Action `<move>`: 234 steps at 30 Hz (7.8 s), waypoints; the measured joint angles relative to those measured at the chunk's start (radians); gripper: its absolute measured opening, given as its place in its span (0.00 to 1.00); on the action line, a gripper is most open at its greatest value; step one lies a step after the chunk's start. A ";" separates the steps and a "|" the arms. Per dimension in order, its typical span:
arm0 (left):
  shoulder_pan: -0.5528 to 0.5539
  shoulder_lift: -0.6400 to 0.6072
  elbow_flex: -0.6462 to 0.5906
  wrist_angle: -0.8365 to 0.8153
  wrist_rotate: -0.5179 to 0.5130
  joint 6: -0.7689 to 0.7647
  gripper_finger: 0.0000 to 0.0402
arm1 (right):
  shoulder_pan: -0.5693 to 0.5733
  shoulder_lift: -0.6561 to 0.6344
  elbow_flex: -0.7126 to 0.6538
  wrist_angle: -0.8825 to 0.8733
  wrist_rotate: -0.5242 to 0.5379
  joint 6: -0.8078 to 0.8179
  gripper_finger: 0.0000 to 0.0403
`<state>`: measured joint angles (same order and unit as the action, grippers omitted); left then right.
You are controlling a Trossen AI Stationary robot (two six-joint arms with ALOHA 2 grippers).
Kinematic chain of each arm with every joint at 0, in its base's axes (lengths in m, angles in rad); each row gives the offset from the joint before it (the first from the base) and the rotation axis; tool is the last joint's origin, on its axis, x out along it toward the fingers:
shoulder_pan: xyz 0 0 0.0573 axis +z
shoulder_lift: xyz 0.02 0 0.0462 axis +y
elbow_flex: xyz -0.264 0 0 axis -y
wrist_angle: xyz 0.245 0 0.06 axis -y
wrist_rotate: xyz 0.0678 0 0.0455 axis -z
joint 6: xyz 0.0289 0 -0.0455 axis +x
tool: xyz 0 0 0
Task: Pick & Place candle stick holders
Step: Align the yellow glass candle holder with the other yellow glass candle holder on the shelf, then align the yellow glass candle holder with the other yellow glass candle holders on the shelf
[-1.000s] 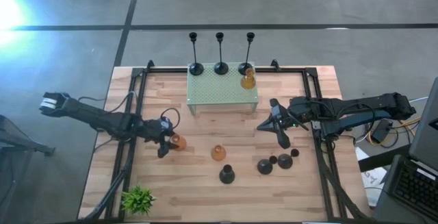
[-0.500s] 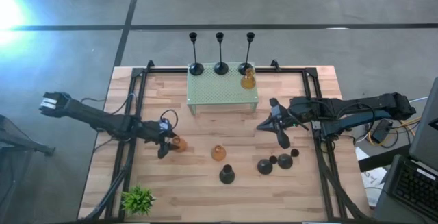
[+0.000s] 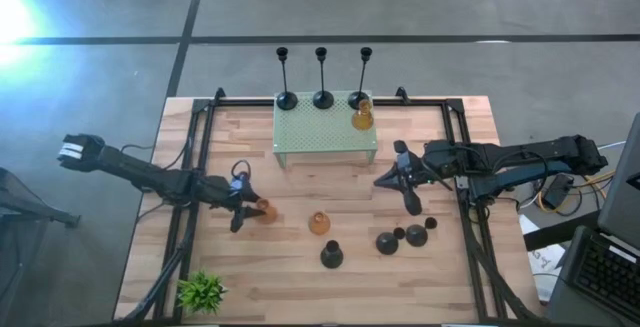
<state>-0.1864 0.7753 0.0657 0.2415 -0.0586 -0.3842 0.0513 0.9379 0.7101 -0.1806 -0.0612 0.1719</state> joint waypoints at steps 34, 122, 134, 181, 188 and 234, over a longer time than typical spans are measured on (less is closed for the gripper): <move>0.002 0.000 0.014 0.373 -0.090 0.264 0.26 | 0.001 0.000 0.000 0.004 0.017 -0.019 0.02; 0.605 0.317 0.683 -0.036 0.001 0.297 0.54 | 0.001 0.001 -0.002 -0.029 0.063 -0.060 0.02; 0.494 0.051 0.638 -0.369 0.221 0.348 0.54 | 0.001 0.001 -0.002 -0.032 0.063 -0.043 0.02; 0.431 -0.221 -0.055 -0.194 0.060 0.148 0.54 | 0.001 -0.002 -0.004 -0.132 0.054 0.005 0.02; 0.431 -0.221 -0.055 -0.198 0.060 0.148 0.54 | 0.001 -0.002 -0.004 -0.135 0.054 0.003 0.02; 0.433 -0.226 -0.012 0.135 0.143 -0.086 0.54 | 0.000 -0.002 -0.004 -0.100 0.084 0.027 0.02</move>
<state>0.2468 0.5498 0.0533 0.3765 0.0841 -0.4700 0.0517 0.9360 0.7063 -0.2804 0.0223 0.1986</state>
